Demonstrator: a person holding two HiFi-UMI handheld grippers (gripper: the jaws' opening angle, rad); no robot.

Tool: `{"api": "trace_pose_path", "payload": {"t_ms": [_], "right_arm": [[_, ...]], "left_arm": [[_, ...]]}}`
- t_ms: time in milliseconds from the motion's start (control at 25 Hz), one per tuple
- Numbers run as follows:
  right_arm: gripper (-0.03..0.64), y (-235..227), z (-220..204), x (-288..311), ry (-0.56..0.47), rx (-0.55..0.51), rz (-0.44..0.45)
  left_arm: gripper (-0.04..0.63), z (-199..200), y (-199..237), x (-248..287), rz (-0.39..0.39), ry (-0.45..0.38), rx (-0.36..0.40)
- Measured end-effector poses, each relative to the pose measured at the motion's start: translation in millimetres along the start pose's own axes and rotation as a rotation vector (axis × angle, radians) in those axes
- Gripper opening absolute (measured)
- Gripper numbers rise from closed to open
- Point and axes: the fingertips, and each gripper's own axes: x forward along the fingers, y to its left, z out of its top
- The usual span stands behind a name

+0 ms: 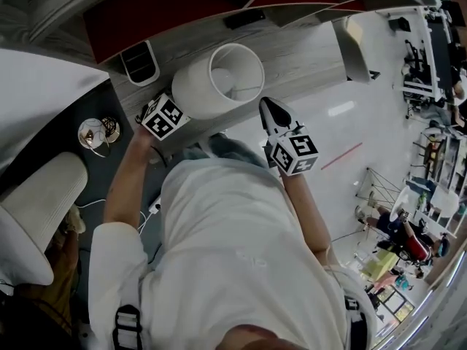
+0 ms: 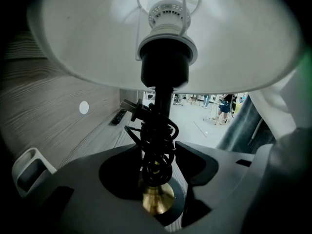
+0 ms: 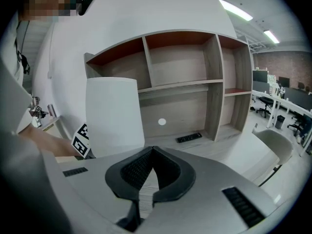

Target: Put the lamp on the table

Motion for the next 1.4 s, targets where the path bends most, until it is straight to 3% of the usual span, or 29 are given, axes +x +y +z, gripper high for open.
{"api": "trace_pose_path", "payload": {"t_ms": [920, 1400], "right_arm": [[0.029, 30.0, 1.5, 17.5, 0.013, -0.037, 0.083], [0.029, 41.3, 6.4, 30.7, 0.018, -0.049, 0.119]], "left_arm": [[0.222, -43.7, 4.4, -33.8, 0.087, 0.016, -0.136], [0.221, -57.6, 8.5, -46.9, 0.116, 0.053, -0.165]]}}
